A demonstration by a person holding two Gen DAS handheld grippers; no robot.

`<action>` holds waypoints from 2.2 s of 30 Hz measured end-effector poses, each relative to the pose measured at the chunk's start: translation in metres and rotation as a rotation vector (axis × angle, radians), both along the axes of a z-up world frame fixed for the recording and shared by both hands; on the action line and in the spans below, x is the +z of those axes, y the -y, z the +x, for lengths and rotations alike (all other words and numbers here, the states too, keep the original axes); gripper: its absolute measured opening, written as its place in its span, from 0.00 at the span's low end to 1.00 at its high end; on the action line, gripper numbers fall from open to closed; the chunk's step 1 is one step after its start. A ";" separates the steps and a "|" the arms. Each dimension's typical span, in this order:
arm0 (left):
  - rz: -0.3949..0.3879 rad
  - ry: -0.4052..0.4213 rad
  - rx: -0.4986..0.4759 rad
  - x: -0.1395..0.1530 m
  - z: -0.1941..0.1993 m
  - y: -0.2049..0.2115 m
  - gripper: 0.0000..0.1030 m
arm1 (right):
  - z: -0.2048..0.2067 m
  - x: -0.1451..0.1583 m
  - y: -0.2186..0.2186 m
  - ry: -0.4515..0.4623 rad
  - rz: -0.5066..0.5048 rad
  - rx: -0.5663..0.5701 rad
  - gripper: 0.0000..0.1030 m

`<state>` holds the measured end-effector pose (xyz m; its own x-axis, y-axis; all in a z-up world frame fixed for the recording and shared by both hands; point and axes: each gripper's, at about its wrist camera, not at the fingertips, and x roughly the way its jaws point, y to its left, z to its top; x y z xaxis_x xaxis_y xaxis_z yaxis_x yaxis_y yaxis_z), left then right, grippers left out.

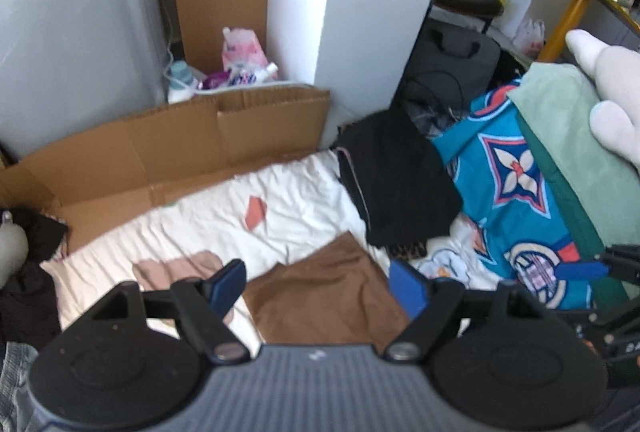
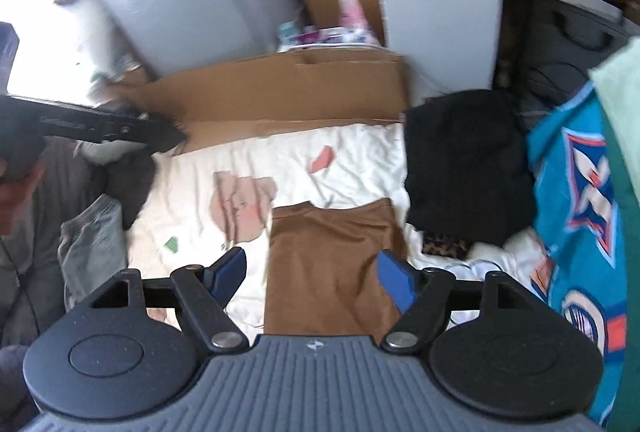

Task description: Fold clothes

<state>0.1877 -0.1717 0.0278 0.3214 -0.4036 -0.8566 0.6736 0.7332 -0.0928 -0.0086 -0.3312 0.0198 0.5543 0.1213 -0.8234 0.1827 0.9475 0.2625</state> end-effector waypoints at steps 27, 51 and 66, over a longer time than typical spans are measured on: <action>0.119 -0.045 0.019 -0.240 0.003 0.004 0.76 | 0.050 -0.223 0.037 0.064 0.014 0.118 0.76; -0.033 -0.031 0.260 -0.366 0.027 -0.031 0.60 | 0.042 -0.360 0.005 0.093 -0.026 0.076 0.47; -0.161 0.007 0.152 -0.375 0.055 -0.010 0.19 | 0.120 -0.372 0.008 0.137 -0.131 0.121 0.38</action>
<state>0.2430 -0.1622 -0.3473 0.3949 -0.4818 -0.7822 0.5579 0.8022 -0.2125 0.1114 -0.3394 -0.3518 0.6502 0.0905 -0.7544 0.0370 0.9879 0.1504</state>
